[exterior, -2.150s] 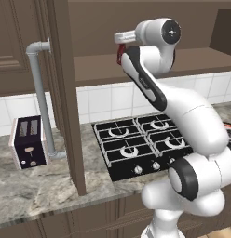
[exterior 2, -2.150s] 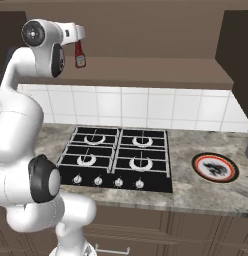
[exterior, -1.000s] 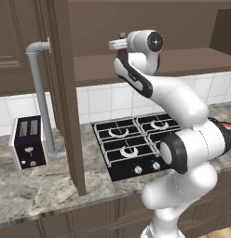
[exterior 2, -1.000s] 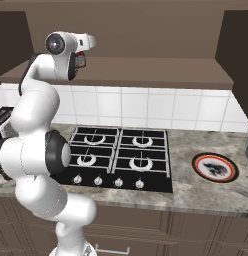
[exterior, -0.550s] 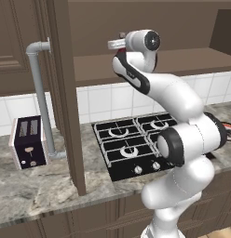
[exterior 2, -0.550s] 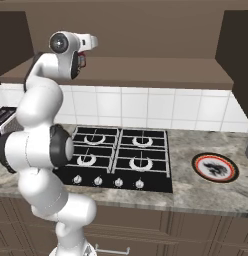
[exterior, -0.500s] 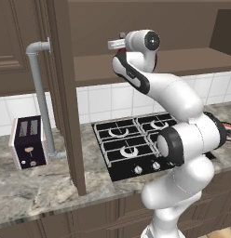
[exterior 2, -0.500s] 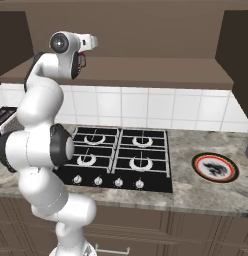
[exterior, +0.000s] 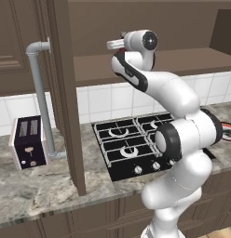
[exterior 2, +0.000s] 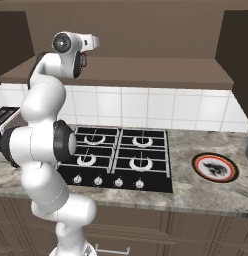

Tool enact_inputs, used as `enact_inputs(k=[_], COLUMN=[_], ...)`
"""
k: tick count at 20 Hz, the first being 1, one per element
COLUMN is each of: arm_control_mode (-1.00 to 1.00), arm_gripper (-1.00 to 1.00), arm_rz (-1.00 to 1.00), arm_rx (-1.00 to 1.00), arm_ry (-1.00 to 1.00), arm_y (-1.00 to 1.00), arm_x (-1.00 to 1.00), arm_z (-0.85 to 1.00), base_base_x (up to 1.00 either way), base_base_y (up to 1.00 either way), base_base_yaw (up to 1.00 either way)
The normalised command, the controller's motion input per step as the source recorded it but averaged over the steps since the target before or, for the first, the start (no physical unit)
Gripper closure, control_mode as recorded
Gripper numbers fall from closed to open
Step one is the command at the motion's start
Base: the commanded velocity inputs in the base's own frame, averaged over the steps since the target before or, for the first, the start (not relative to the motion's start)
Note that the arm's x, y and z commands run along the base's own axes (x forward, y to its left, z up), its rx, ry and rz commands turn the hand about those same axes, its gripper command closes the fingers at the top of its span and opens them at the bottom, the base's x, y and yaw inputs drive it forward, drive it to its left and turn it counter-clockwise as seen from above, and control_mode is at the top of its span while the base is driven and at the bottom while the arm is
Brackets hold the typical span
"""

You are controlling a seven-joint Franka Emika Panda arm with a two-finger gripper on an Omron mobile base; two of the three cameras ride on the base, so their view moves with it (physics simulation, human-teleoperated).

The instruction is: Move the hot dog bun to the plate on the dining table and place the condiment next to that plate. Then navigate to the fridge and take the sausage and place it on the plate as well.

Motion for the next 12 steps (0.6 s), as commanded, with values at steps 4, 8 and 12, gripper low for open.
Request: enact_inputs(k=[4, 8, 12], arm_control_mode=[-1.0, -1.0, -1.0], arm_gripper=[1.0, 1.0, 1.0], arm_rz=[0.0, 0.0, 0.0], arm_rx=[0.0, 0.0, 0.0], arm_ry=[0.03, 0.0, 0.0], arm_y=[0.01, 0.0, 0.0], arm_x=[0.04, 0.0, -0.08], arm_z=[-0.04, 0.0, 0.0], base_base_x=[0.0, 0.0, 0.0], base_base_y=[0.0, 0.0, 0.0], base_base_yaw=[0.0, 0.0, 0.0])
